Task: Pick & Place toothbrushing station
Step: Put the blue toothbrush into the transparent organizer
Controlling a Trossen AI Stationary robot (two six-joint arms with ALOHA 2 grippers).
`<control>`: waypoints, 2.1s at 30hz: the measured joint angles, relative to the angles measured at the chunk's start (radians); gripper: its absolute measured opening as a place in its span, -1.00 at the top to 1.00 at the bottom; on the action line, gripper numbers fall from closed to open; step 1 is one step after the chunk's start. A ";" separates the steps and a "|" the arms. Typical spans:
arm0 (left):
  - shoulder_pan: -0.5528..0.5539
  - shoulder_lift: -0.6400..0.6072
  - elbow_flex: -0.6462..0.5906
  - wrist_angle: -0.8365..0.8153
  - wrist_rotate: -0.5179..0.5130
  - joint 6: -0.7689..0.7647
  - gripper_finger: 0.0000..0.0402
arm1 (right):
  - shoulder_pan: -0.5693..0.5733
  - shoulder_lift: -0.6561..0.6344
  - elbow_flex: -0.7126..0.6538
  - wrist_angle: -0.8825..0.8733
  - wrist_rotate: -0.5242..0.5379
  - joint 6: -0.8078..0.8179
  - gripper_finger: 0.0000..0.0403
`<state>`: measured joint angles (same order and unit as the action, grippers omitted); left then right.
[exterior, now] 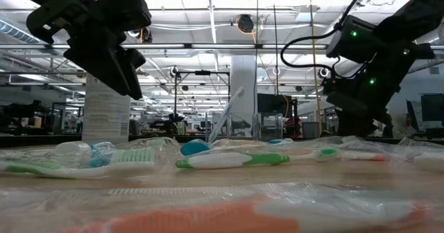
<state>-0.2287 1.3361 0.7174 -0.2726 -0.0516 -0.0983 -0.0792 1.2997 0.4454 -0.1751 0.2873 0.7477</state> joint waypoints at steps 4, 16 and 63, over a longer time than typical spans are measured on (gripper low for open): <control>0.000 0.000 0.000 0.000 0.000 0.019 0.13 | 0.000 -0.004 -0.002 0.014 0.024 -0.008 0.96; 0.000 0.000 0.000 0.002 0.000 -0.018 0.13 | 0.000 -0.082 -0.005 0.152 0.073 -0.201 1.00; 0.000 0.000 0.000 0.126 -0.002 -0.148 0.13 | -0.299 0.364 0.085 1.622 0.026 -0.805 1.00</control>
<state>-0.2287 1.3361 0.7174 -0.1471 -0.0536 -0.2467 -0.3786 1.6642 0.5304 1.4467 0.3137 -0.0575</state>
